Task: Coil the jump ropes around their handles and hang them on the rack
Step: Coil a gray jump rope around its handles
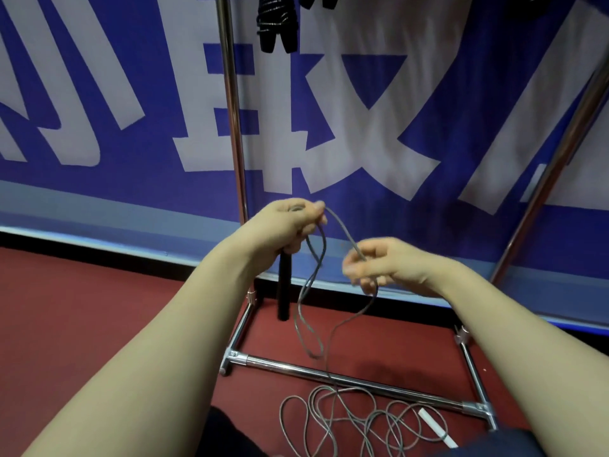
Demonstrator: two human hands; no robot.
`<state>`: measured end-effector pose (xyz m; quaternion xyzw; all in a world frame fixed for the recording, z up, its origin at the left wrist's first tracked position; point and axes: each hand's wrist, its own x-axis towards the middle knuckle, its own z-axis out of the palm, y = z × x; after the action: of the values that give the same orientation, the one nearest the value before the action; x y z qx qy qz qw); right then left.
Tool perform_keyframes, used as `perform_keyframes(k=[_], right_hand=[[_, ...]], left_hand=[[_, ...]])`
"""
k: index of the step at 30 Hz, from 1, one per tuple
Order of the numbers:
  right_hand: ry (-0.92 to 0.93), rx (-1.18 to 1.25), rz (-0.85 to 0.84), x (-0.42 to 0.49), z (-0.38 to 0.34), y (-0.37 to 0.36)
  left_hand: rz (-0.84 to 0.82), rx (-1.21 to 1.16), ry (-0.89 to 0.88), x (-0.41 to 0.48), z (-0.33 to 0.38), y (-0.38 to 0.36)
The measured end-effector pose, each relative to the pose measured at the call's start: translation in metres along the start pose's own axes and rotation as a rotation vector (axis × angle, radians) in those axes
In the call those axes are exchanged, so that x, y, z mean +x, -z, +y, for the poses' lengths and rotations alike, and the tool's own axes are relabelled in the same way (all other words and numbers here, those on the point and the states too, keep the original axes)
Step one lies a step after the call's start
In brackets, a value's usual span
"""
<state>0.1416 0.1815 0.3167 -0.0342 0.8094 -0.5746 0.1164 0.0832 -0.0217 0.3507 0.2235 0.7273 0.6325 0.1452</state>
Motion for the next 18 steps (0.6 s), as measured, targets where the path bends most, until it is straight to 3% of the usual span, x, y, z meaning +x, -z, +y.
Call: perform_keyframes(k=[7,10,13,15,18], right_hand=[[-0.330,-0.267,-0.373,0.011,0.068,-0.001],[-0.387,-0.221,-0.382,0.011,0.080,0.007],[-0.296,-0.089,-0.053,0.010,0.077,0.012],[-0.121,-0.065,0.274,0.012,0.069,0.014],[0.195,0.045,0.564,0.013,0.036,0.019]], left_hand=[[0.265,-0.467,-0.225,0.003,0.013,0.011],[0.330,-0.483,-0.229,0.005,0.010,0.012],[0.540,-0.365,-0.140,0.008,0.001,0.022],[0.661,-0.041,-0.005,0.008,-0.006,0.034],[0.468,0.245,0.284,0.000,-0.010,0.037]])
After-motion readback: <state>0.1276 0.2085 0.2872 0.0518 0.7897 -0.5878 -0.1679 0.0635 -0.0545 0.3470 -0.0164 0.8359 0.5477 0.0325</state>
